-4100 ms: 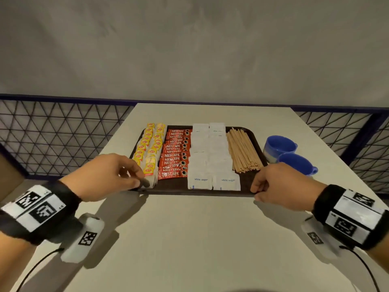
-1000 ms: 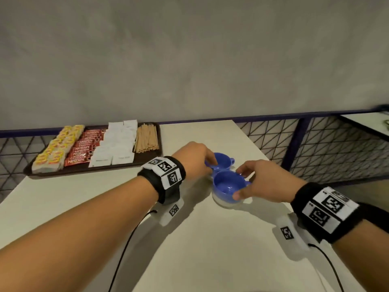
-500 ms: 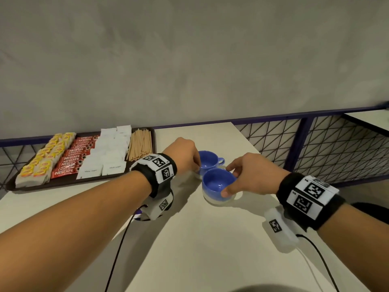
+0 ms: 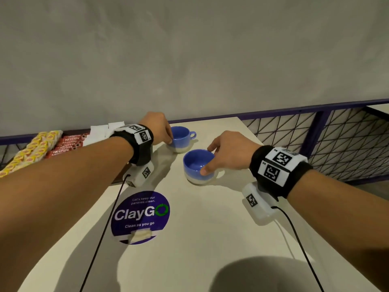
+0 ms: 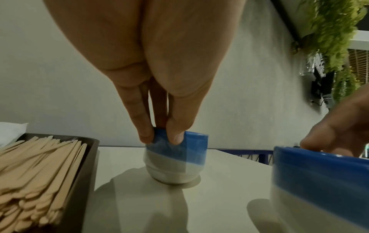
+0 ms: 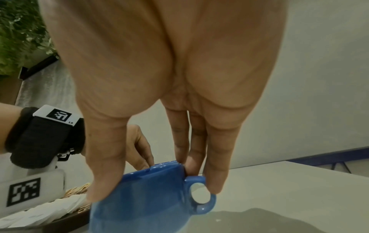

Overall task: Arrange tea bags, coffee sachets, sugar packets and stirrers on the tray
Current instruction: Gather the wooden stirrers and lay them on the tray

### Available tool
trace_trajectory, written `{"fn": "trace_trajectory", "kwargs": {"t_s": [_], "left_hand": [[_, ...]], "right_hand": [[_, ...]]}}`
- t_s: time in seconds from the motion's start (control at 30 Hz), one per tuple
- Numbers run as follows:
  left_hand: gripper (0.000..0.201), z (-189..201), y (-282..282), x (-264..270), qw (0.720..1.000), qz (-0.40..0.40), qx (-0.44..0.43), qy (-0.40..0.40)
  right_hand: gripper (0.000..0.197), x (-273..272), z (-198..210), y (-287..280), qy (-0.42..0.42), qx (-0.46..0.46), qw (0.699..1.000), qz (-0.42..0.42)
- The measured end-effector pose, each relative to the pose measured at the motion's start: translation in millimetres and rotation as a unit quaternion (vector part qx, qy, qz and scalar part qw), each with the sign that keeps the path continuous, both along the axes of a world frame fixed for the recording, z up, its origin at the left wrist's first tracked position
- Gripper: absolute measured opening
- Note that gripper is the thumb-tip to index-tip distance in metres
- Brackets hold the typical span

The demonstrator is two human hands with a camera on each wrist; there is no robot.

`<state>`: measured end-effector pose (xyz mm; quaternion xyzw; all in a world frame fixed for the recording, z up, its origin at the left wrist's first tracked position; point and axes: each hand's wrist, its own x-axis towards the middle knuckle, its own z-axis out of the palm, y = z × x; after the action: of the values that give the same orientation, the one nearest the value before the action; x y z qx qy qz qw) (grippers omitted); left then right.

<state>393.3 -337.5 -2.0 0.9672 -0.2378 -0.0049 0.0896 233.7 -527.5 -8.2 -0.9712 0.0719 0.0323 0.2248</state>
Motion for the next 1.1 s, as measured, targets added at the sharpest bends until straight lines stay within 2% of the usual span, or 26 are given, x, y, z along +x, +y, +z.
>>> {"fn": "trace_trajectory", "kwargs": {"t_s": [0.3, 0.53, 0.63, 0.73, 0.9, 1.1], "left_hand": [[0.029, -8, 8, 41, 0.998, 0.044, -0.04, 0.01], [0.025, -13, 22, 59, 0.996, 0.051, -0.069, -0.013], [0.014, -13, 25, 61, 0.995, 0.022, -0.096, -0.016], [0.02, -12, 23, 59, 0.998, -0.003, -0.064, -0.002], [0.033, -18, 26, 62, 1.0, 0.007, -0.02, 0.013], [0.028, -22, 27, 64, 0.998, -0.022, -0.014, 0.051]], "right_hand": [[0.071, 48, -2, 4, -0.01, -0.001, 1.0, 0.003], [0.077, 70, -12, 8, -0.027, 0.01, 1.0, 0.012], [0.077, 73, -11, 8, -0.028, 0.012, 0.999, 0.013], [0.076, 75, -11, 7, -0.028, 0.013, 0.999, 0.017], [0.077, 74, -11, 7, -0.028, 0.018, 0.999, 0.017], [0.077, 73, -13, 8, -0.032, 0.023, 0.999, 0.016]]}}
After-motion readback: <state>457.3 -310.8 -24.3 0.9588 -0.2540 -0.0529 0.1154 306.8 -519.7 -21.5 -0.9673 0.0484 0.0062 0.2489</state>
